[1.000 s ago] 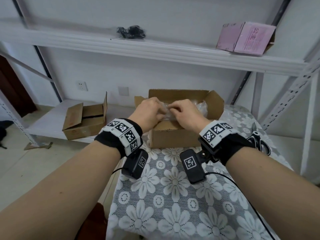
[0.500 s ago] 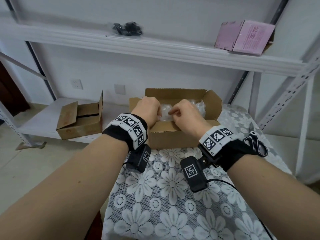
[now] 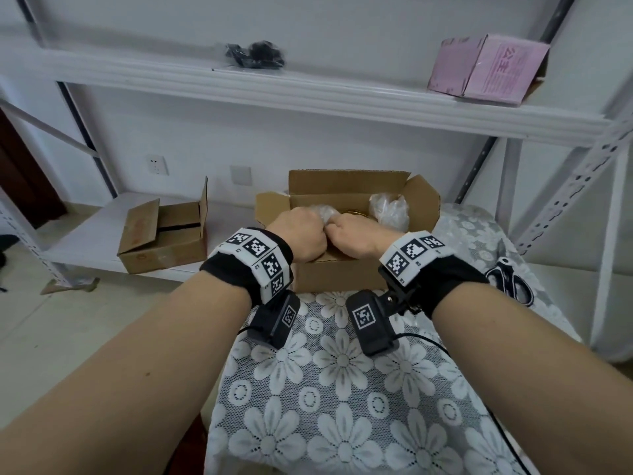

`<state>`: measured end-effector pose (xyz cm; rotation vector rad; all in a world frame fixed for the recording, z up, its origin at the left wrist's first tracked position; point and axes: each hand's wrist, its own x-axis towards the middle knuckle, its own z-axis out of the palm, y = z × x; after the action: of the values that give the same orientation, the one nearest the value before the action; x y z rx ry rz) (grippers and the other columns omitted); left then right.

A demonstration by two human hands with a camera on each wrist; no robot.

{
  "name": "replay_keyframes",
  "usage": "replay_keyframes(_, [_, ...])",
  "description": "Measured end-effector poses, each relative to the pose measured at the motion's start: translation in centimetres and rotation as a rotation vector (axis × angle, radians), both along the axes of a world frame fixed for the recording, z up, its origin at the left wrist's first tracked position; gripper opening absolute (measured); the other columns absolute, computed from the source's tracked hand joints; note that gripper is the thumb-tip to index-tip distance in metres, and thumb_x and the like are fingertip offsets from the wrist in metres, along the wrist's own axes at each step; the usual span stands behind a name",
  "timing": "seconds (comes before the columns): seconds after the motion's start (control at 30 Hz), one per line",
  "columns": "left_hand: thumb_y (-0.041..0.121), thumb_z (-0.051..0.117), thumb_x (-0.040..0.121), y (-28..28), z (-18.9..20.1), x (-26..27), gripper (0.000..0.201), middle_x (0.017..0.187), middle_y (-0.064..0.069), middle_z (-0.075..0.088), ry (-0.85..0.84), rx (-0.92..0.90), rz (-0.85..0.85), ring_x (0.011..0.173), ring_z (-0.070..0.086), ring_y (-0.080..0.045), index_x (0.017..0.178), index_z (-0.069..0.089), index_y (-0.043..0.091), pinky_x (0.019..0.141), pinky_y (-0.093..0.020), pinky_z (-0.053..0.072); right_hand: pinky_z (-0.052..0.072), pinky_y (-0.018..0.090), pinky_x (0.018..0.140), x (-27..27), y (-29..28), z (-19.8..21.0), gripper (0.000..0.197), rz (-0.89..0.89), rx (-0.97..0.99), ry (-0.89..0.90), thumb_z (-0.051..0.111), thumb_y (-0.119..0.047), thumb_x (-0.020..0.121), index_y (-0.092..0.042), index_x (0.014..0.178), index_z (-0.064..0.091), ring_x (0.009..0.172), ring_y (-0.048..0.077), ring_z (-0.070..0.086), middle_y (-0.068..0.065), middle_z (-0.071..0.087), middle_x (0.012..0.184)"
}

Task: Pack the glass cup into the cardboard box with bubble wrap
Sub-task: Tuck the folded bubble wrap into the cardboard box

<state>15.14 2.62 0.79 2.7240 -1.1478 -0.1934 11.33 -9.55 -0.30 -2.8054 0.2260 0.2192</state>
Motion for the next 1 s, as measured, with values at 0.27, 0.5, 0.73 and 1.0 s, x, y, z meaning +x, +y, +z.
replay_keyframes(0.27, [0.037,0.021,0.102,-1.3,-1.2,-1.2,0.047,0.132,-0.016,0.051,-0.126,0.100,-0.060,0.122,0.046,-0.031,0.126,0.053,0.011,0.104,-0.042,0.038,0.043,0.027,0.095,-4.1,-3.5,-0.6,0.022,-0.326,0.040,-0.593,0.049,-0.014,0.096,-0.015,0.113,0.063,0.113,0.016,0.054,0.002,0.059,0.120])
replay_keyframes(0.5, [0.025,0.030,0.099,-3.1,-1.9,-1.8,0.039,0.146,-0.017,0.035,-0.158,0.125,-0.046,0.130,0.041,-0.030,0.120,0.057,0.005,0.106,-0.044,0.037,0.023,0.037,0.116,-3.6,-6.6,-1.2,0.049,-0.204,-0.101,-0.122,0.029,-0.031,0.101,-0.005,0.142,0.035,0.141,0.027,0.027,0.012,0.023,0.155])
replay_keyframes(0.73, [0.036,0.022,0.100,-3.7,-2.5,-1.6,0.041,0.106,-0.014,0.064,-0.141,0.002,0.032,0.082,0.056,-0.027,0.123,0.044,0.011,0.072,-0.032,0.039,0.046,0.041,0.095,-2.7,-6.7,-1.2,0.056,-0.225,-0.192,0.020,0.018,-0.040,0.091,-0.009,0.131,0.041,0.109,0.032,0.056,0.024,0.045,0.137])
replay_keyframes(1.0, [0.039,0.021,0.100,-3.9,-2.8,-1.5,0.051,0.118,-0.016,0.061,-0.136,0.025,0.050,0.103,0.061,-0.034,0.141,0.031,0.012,0.081,-0.037,0.043,0.047,0.038,0.086,-2.3,-6.9,-0.9,0.068,-0.268,-0.148,0.066,0.022,-0.046,0.091,-0.003,0.145,0.023,0.103,0.030,0.058,0.018,0.054,0.130])
